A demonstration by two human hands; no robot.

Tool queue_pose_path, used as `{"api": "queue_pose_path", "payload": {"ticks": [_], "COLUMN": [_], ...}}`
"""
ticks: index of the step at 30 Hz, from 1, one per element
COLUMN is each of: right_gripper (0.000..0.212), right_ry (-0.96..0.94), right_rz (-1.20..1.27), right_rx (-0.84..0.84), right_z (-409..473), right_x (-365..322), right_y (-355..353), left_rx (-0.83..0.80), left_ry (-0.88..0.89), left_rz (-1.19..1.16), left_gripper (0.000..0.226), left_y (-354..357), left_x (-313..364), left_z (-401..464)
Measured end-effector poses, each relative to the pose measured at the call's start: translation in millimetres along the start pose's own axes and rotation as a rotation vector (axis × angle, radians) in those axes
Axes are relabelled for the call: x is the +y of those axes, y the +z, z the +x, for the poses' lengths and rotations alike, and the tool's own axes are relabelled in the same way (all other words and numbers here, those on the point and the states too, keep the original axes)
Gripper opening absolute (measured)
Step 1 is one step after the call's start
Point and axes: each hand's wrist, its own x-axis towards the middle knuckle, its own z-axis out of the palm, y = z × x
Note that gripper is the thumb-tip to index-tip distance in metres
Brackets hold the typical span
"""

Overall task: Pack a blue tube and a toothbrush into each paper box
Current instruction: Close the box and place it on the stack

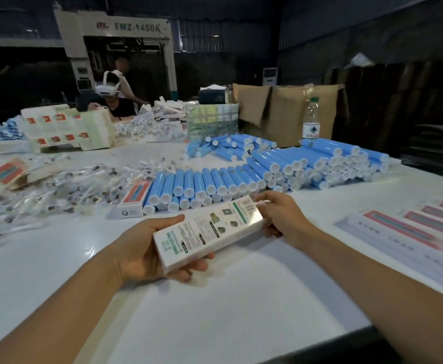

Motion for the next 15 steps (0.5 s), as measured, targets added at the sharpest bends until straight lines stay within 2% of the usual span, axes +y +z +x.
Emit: {"api": "queue_pose_path", "payload": {"ticks": [3, 5, 7, 9, 11, 13, 14, 15], "right_gripper": [0.012, 0.010, 0.008, 0.007, 0.007, 0.006, 0.005, 0.005], "right_ry": [0.006, 0.012, 0.017, 0.024, 0.021, 0.004, -0.007, -0.018], "right_rz": [-0.011, -0.017, -0.047, -0.071, -0.079, -0.102, -0.105, -0.106], "right_rx": [-0.010, -0.019, -0.024, -0.027, -0.035, -0.053, -0.069, -0.090], "right_z": [1.9, 2.7, 3.0, 3.0, 2.6, 1.3, 0.3, -0.5], "right_x": [-0.2, -0.2, 0.3, 1.0, 1.8, 1.5, 1.5, 1.7], "right_y": [-0.9, -1.0, -1.0, -1.1, -0.5, 0.1, 0.3, 0.2], "left_rx": [0.098, 0.259, 0.415, 0.577, 0.710, 0.834, 0.868, 0.874], "left_ry": [0.031, 0.140, 0.310, 0.482, 0.582, 0.520, 0.495, 0.486], "left_rz": [0.013, 0.094, 0.296, 0.632, 1.093, 1.668, 1.868, 1.971], "left_gripper": [0.040, 0.035, 0.030, 0.020, 0.025, 0.058, 0.072, 0.080], "left_y": [2.9, 5.0, 5.7, 10.7, 18.0, 27.0, 32.4, 38.3], "left_x": [2.8, 8.2, 13.7, 13.2, 5.9, -3.6, -8.2, -11.8], "left_z": [-4.1, -5.9, -5.8, -5.7, -5.7, 1.2, 6.5, 12.0]}}
